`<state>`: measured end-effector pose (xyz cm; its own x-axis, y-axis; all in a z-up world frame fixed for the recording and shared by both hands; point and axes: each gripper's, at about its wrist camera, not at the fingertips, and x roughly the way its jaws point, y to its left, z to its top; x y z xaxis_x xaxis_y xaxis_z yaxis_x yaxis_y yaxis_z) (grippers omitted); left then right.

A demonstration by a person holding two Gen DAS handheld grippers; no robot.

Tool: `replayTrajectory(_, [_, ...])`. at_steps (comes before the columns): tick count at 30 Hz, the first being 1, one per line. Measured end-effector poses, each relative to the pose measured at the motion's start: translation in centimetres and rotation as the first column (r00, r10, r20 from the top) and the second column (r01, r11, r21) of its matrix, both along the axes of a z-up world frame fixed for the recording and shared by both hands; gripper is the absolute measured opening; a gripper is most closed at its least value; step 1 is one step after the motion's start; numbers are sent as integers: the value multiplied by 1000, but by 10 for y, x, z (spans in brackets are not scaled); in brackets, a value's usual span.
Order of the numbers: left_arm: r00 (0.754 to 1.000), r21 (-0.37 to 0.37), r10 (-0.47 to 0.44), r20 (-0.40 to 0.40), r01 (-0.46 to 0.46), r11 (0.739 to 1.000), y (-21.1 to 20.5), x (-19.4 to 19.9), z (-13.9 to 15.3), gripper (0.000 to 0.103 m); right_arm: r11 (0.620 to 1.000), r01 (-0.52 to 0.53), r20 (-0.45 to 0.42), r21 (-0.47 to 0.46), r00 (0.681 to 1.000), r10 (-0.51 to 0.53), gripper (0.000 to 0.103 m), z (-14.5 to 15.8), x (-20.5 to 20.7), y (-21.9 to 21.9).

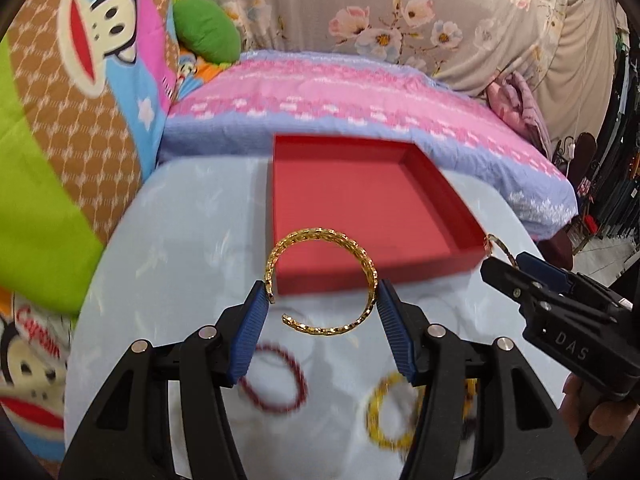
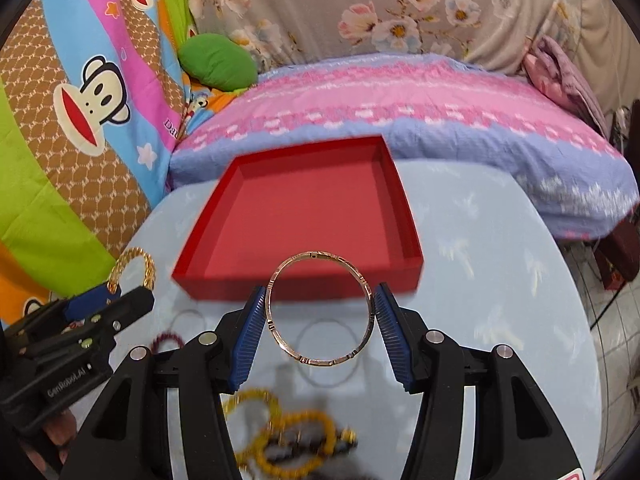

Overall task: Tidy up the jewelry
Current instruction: 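Carry both bangles into the red box and open both tools to release them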

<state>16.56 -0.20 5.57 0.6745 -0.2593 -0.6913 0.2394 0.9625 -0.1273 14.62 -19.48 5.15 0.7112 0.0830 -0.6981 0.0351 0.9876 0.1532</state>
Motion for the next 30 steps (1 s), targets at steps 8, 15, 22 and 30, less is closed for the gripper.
replayTrajectory(8, [1000,37,-30,-4,30,999,-28,108,5,53,997,-76,-40,-6,996,76,53,10,109,-5])
replayTrajectory(15, [996,65,-57,-70,61,996,-49,178,-18,53,993,-110,-116,-32,988,106,53,-8,185,-6])
replayTrajectory(22, [985,63,-87,-152,97,993,-60,224,-46,53,990,-138,-218,-3,967,135,53,-38,235,-21])
replayTrajectory(30, [969,70,-102,-226,121,990,-67,245,-70,54,992,-123,-257,-34,960,110,53,-59,253,-24])
